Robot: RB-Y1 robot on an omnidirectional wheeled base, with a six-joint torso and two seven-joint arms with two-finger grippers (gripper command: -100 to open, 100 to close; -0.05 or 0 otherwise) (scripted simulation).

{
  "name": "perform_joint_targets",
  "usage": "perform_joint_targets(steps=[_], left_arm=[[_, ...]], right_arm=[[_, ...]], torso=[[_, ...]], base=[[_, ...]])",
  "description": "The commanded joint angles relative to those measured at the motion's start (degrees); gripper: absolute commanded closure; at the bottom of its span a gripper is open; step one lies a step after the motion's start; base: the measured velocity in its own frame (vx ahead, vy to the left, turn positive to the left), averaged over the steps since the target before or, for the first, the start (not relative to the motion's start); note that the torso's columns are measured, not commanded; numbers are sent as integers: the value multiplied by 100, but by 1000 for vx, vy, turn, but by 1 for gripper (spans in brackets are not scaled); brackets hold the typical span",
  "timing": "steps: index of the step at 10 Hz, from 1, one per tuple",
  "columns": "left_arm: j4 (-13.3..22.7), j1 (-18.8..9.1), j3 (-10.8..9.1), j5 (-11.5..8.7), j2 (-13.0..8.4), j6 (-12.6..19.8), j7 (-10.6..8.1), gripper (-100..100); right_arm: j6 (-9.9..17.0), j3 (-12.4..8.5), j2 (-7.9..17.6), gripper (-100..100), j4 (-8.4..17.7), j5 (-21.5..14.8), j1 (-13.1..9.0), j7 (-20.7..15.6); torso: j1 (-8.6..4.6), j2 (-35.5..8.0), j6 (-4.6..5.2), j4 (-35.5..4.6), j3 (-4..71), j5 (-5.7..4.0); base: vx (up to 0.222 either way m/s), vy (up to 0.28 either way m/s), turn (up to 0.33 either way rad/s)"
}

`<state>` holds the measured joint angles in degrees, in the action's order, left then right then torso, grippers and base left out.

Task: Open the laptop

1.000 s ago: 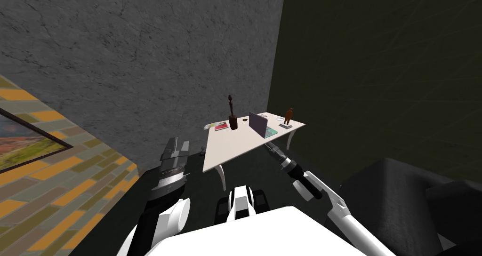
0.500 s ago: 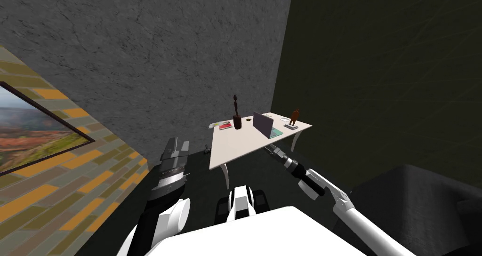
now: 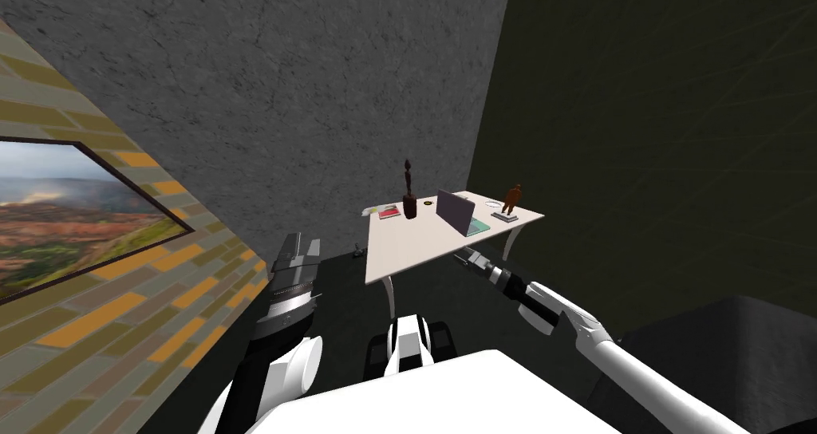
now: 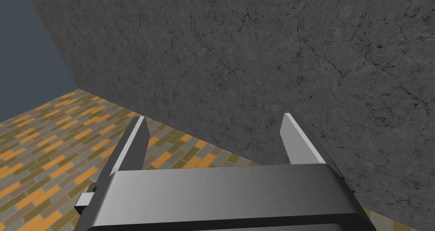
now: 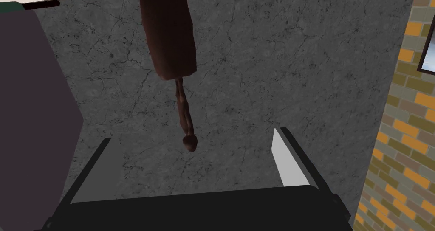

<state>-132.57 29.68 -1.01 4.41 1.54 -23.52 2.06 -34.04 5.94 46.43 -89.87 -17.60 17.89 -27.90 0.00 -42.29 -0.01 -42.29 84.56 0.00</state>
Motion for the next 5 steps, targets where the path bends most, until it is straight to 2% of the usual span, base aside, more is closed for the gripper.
perform_joint_targets(steps=[1, 2, 3, 4, 5], left_arm=[[0, 0, 0, 0, 0, 0, 0, 0], [0, 0, 0, 0, 0, 0, 0, 0], [0, 0, 0, 0, 0, 0, 0, 0], [0, 0, 0, 0, 0, 0, 0, 0], [0, 1, 0, 0, 0, 0, 0, 0]], right_arm=[[-6, 87, 431, -100, 324, -156, -124, -187], [-6, 87, 497, -100, 408, -156, -124, -187], [-20, 143, 692, -100, 660, -259, -209, -309], [-20, 143, 794, -100, 700, -259, -209, -309], [-33, 198, 990, -100, 941, -361, -295, -429]], torso=[[-5, -2, 4, -1, -1, 0], [2, -3, -1, -1, -2, 0], [-3, -1, 4, 0, 0, 0], [2, 7, -1, 2, 4, 0], [-1, 5, 3, 2, 4, 1]], base=[[-11, 71, 127], [-2, 57, 67], [15, 73, 111], [19, 62, 64], [18, 64, 132]])
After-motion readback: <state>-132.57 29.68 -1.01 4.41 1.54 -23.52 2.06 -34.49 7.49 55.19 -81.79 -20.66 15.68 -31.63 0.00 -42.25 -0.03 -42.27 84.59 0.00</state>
